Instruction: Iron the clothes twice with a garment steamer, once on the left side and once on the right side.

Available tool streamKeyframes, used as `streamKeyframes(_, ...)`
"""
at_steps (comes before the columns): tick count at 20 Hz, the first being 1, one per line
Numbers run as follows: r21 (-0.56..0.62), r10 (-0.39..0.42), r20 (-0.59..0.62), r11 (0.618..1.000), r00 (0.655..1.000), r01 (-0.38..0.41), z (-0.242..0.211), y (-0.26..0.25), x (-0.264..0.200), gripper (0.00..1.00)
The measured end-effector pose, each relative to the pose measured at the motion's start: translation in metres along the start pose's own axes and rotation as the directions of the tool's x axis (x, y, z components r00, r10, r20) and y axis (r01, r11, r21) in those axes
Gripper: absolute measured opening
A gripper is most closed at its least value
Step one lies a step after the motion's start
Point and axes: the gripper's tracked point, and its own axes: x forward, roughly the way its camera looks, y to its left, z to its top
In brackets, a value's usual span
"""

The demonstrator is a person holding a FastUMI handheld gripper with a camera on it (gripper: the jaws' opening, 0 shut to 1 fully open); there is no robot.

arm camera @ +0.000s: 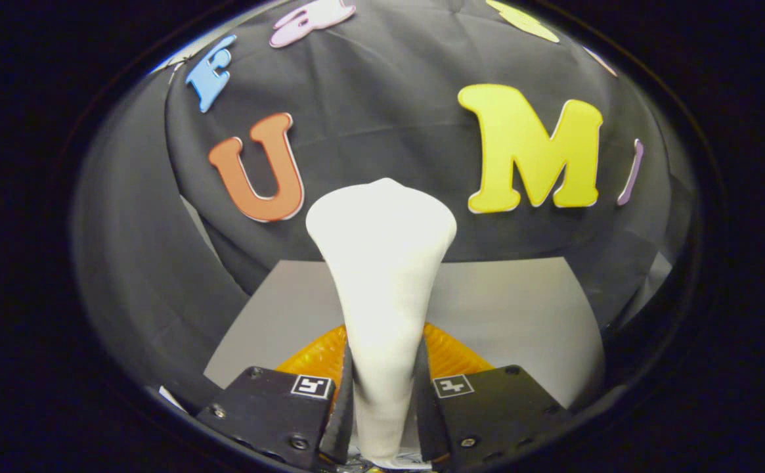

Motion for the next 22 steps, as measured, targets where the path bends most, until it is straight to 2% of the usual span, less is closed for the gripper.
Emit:
streamKeyframes(5, 0.05, 0.072, 0.128, 0.996, 0.989, -0.079, 0.004, 0.0, -0.073, 0.42)
streamKeyframes(11, 0.057, 0.143, 0.31, 0.984, 0.94, -0.169, 0.0, -0.007, -0.148, 0.42)
streamKeyframes(13, 0.035, 0.158, 0.316, 0.983, 0.936, -0.178, -0.014, -0.013, -0.163, 0.42)
streamKeyframes(18, 0.076, 0.175, 0.303, 0.975, 0.937, -0.207, -0.047, -0.033, -0.197, 0.42)
streamKeyframes(22, 0.081, 0.158, 0.354, 0.977, 0.922, -0.199, -0.045, -0.055, -0.242, 0.42)
